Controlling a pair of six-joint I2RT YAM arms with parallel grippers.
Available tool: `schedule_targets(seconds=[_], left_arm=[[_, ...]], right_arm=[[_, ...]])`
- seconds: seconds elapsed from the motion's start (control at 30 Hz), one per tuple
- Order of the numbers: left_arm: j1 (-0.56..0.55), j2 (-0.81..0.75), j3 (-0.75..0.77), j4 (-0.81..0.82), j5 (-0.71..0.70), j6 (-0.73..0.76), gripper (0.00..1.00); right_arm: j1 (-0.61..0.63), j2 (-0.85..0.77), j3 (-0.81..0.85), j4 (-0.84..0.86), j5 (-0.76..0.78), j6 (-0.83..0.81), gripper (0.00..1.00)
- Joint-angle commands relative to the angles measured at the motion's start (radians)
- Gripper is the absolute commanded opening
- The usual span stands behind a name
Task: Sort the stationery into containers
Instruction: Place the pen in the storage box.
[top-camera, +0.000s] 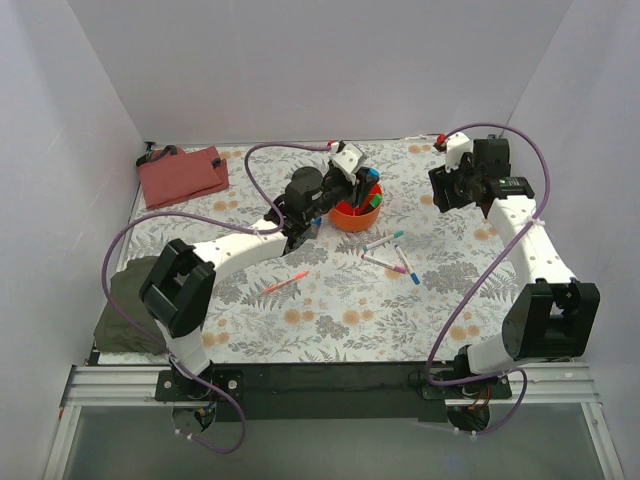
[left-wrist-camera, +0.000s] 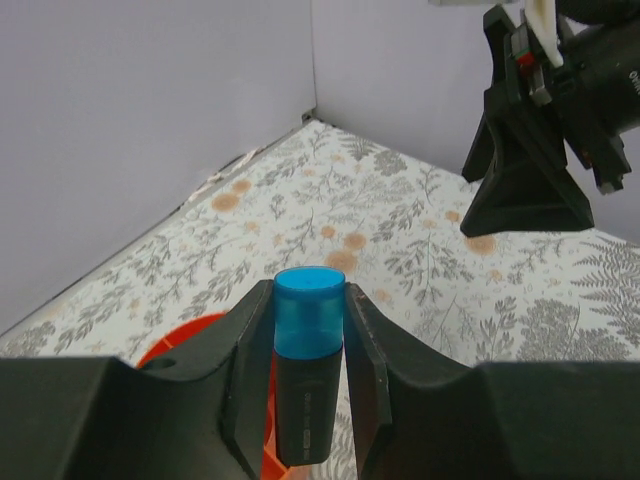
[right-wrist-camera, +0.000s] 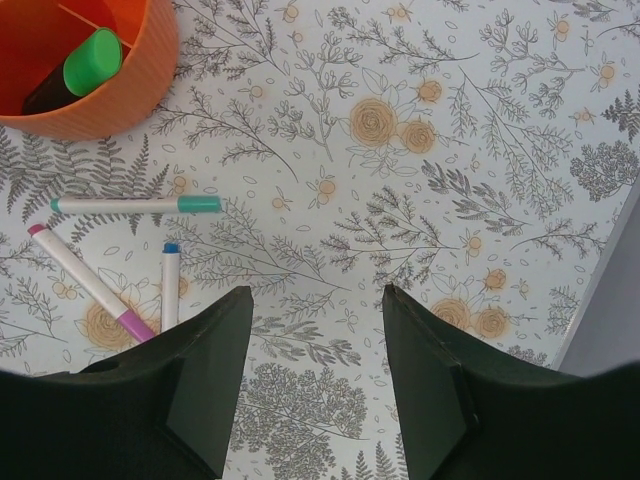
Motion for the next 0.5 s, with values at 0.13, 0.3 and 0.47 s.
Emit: schedule_targets(seconds=[0.13,0.3,0.47], left_arm=[[0.000,0.135,0.063,0.295,-0.012,0.005,0.00],[0.000,0.192,0.088,0.310,-0.018,0.025,0.00],[0.000,0.224,0.079,0.317,-0.011,0.030,0.00]], right_arm=[[-0.004,0.039,0.040,0.046,-0.003,-0.007,0.63],[-0.004,0.061,0.050,0.046,-0.015,-0.009,0.63],[-0.005,0.075,0.052,0.046,-0.020,-0.013,0.62]])
